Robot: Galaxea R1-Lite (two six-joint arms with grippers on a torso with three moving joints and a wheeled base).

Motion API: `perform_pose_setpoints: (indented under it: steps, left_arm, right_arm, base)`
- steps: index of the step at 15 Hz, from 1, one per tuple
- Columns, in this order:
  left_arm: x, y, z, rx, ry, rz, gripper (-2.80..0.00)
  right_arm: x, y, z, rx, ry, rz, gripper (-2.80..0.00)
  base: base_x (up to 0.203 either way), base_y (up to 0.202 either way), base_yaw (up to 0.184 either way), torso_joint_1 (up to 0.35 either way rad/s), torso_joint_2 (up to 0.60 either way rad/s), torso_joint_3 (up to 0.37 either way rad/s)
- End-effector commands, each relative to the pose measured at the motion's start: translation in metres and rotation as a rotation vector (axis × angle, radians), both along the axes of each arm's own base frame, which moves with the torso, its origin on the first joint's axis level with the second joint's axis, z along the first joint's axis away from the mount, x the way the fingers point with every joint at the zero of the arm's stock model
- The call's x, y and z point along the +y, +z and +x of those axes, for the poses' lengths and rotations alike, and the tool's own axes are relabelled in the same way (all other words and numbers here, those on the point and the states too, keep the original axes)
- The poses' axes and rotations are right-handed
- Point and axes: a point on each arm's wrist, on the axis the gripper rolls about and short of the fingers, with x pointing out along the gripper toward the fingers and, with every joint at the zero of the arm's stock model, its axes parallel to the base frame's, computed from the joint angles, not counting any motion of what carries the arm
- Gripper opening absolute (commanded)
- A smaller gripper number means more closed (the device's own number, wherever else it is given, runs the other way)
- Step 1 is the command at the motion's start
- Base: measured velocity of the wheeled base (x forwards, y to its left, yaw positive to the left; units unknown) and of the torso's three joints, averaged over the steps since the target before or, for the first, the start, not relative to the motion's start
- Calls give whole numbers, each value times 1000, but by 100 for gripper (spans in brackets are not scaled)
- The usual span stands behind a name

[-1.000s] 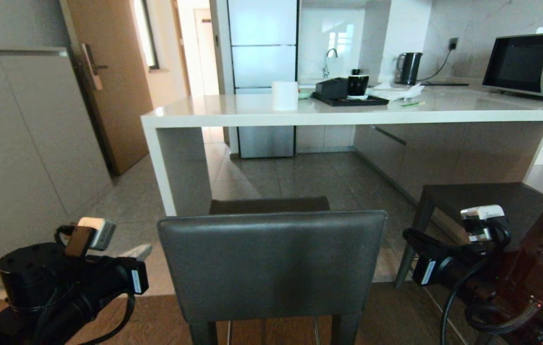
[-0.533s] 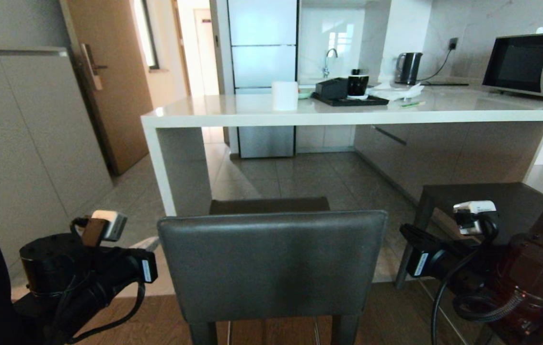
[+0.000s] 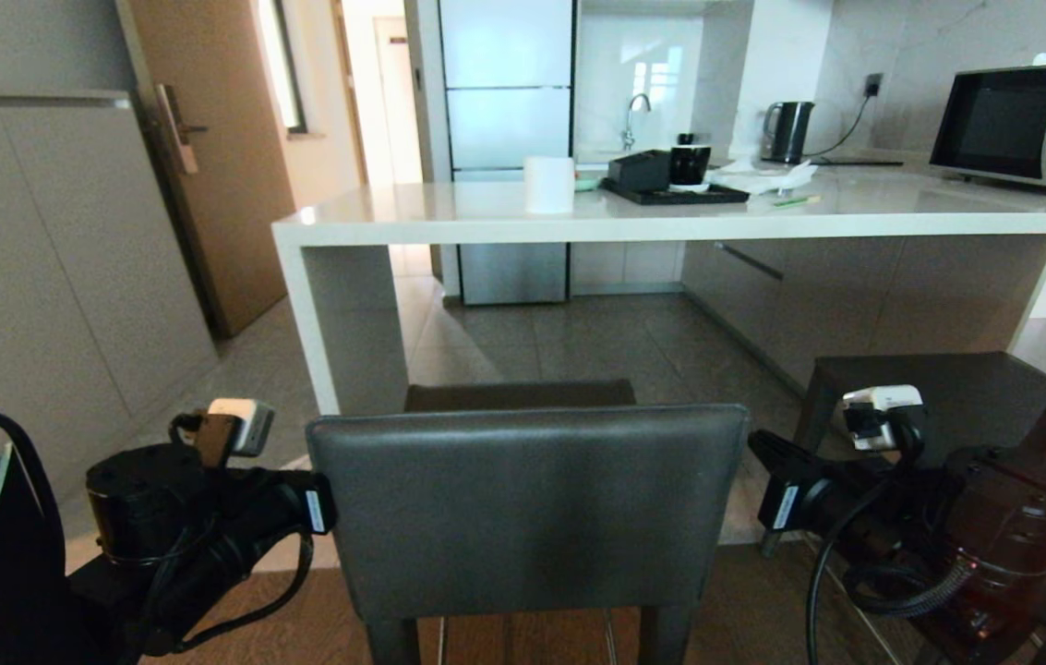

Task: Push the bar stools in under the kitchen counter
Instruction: Push the gray chair back under the dining table

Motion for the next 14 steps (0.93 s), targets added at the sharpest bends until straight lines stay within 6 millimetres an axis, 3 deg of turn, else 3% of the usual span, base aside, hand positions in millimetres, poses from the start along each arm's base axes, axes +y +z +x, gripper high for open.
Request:
perform_pose_setpoints:
  steps: [1, 12, 14]
  left_arm:
    - [-4, -1, 1, -3, 4, 0, -280]
    - [-8, 1, -3, -9, -10, 5, -280]
    - [-8, 0, -1, -10, -11, 5, -280]
  right_arm:
    - [4, 0, 1, -7, 6, 4, -280]
    - [3, -1, 1, -2, -8, 0, -280]
    - [4, -3, 3, 0, -9, -4, -280]
  base:
    - [0, 0, 0, 0, 0, 0]
    - [0, 0, 0, 0, 0, 0]
    - [111, 0, 2, -6, 3, 7]
